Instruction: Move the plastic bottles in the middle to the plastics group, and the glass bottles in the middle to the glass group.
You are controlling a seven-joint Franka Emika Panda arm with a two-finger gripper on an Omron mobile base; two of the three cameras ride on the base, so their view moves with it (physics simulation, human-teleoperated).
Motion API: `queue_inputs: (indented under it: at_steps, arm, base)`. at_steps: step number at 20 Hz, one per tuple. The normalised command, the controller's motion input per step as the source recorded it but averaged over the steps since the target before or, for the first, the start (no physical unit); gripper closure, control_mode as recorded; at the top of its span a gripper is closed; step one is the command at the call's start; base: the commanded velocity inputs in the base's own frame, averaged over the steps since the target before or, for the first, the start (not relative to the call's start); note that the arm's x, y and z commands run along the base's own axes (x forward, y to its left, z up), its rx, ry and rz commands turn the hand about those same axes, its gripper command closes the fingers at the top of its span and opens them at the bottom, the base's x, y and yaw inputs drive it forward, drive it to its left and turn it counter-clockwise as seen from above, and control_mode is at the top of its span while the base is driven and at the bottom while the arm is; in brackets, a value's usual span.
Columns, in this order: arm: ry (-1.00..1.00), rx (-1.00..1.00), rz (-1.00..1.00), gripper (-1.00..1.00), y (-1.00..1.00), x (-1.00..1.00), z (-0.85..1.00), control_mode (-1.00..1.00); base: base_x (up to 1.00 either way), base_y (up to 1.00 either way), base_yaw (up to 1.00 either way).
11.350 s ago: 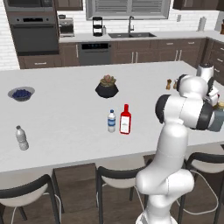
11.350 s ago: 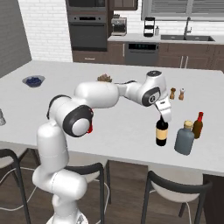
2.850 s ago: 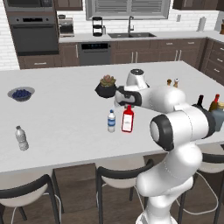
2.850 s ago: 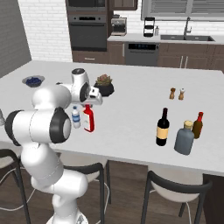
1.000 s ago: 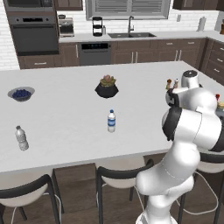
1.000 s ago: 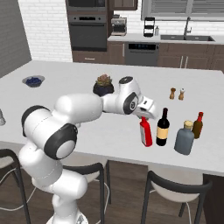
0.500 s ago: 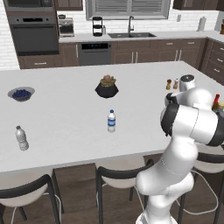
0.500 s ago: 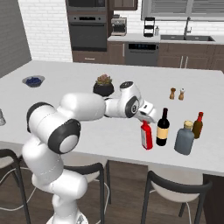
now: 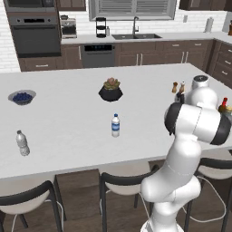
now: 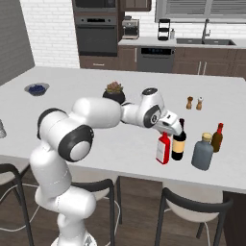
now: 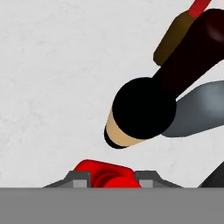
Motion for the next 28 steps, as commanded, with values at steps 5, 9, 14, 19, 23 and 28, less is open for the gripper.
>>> queue_inputs:
  at_steps: [5,9,14,19,23,28]
  arm:
    - [0.03,0.08,0.0,1.0,0.0,-0.17,-0.31,-1.0]
    - [0.01,0.05,0.0,-1.0,0.0,-0.13,-0.22,-1.0]
    - [0.0,0.02,0.0,-1.0,0.0,-0.12,-0.07,-1.0]
    - [0.0,0.01,0.0,-1.0,0.01,-0.1,0.01,-1.0]
    - [0.0,0.0,0.0,-1.0,0.17,-0.01,0.22,-1.0]
    - [0.0,0.0,0.0,-1.0,0.16,0.0,0.53,-1.0]
  base:
    - [0.0,0.0,0.0]
    - [0.0,0.0,0.0]
    - [0.0,0.0,0.0]
    - [0.0,0.0,0.0]
    - [0.0,0.0,0.0]
    - [0.0,0.0,0.0]
